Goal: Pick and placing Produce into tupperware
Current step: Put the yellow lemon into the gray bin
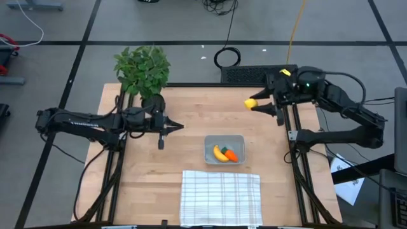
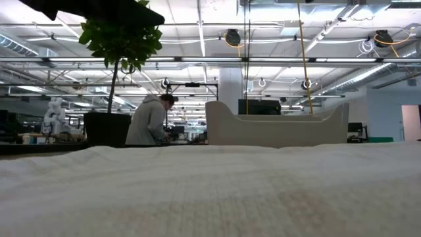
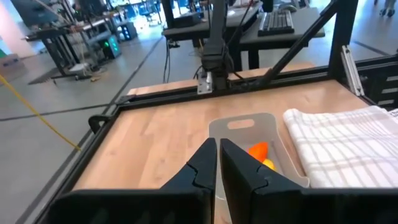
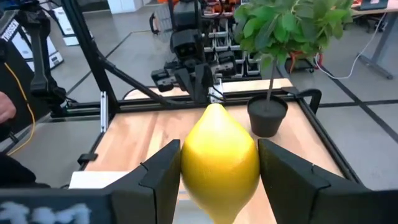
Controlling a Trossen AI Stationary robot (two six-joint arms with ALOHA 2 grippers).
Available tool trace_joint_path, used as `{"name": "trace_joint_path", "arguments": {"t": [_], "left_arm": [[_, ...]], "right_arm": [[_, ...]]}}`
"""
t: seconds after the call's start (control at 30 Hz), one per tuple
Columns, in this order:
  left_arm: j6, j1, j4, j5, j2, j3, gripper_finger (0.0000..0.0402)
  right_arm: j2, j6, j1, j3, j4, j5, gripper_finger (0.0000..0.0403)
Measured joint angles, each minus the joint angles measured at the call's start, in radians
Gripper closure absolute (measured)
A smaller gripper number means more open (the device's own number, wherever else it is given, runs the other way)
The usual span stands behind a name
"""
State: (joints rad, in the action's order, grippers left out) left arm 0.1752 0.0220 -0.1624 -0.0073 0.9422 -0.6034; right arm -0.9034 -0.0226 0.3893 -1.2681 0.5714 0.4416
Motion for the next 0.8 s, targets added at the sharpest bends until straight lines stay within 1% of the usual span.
{"name": "trace_joint_path", "arguments": {"t": [0.1,0.27,0.37,0.47,0.53,0.7,0.8], "left_arm": [[0.002,-0.007,-0.030,-0.022,0.000,0.020,0.0376],[0.003,-0.007,-0.030,-0.061,0.000,0.028,0.0376],[0.011,-0.007,-0.030,-0.073,0.000,0.028,0.0376],[0.013,-0.007,-0.030,-0.073,0.000,0.028,0.0376],[0.013,-0.007,-0.030,-0.073,0.000,0.028,0.0376],[0.025,-0.007,-0.030,-0.073,0.000,0.028,0.0376],[0.036,-0.005,-0.030,-0.074,0.000,0.028,0.0376]], "right_arm": [[0.075,-0.013,0.002,0.091,-0.044,-0.004,0.0221],[0.212,-0.037,0.009,0.296,-0.203,-0.073,0.0220],[0.274,-0.049,0.045,0.421,-0.333,-0.121,0.0220],[0.303,-0.050,0.103,0.520,-0.437,-0.125,0.0220],[0.301,-0.046,0.149,0.564,-0.482,-0.084,0.0220],[0.273,-0.004,0.265,0.646,-0.608,0.115,0.0220],[0.258,0.103,0.299,0.708,-0.754,0.209,0.0220]]}}
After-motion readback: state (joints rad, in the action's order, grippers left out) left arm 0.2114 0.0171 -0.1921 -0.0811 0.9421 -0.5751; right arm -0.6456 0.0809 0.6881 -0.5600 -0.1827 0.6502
